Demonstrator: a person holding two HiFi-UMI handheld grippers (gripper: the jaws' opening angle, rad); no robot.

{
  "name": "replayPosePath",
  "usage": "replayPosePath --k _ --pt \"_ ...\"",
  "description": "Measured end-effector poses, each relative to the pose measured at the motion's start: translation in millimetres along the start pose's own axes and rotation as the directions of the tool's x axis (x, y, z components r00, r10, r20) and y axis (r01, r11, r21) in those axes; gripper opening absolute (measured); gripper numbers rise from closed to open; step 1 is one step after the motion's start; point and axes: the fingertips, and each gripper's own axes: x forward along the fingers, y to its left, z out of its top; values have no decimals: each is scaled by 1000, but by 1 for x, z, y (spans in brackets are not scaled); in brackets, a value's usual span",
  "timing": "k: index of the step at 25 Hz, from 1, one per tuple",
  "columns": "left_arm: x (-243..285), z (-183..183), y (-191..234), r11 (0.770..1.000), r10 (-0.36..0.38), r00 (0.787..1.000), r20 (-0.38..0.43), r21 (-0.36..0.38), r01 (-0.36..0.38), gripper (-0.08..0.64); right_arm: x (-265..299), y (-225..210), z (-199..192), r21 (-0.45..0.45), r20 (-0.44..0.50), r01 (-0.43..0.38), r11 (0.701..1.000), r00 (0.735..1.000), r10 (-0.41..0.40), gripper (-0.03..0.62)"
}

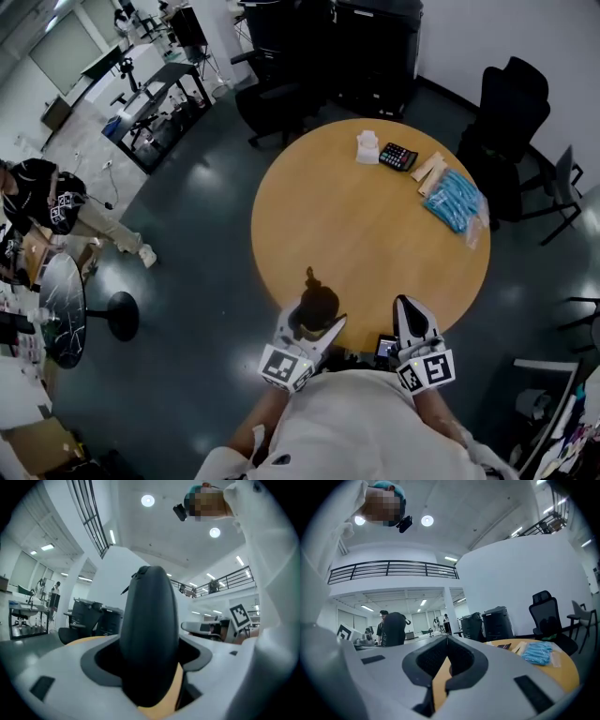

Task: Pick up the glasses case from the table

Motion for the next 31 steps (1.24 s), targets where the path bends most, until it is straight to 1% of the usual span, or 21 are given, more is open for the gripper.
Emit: replayPosePath --k 2,4,8,17,24,31 --pt "-7 6 -5 1000 31 999 29 1 -31 342 -3 4 -1 -9 3 11 1000 1000 -10 15" --pt "-12 9 -10 999 41 998 45 5 -41 342 -5 9 -4 -24 -8 10 1000 1000 -10 15" --pt "-15 10 -16 999 22 998 60 22 -23 342 -6 16 -8 -47 -30 4 999 1000 -5 15" --pt "-19 14 -23 1000 11 997 74 6 -12 342 -12 19 -8 -44 -32 0 999 999 -1 15" --pt "-24 9 -21 1000 22 997 68 -11 -21 342 -15 26 -10 -46 -38 -16 999 999 14 15" --pt "-25 11 -21 1000 27 997 76 -11 -26 342 -16 26 -10 -44 -36 -20 999 999 18 15"
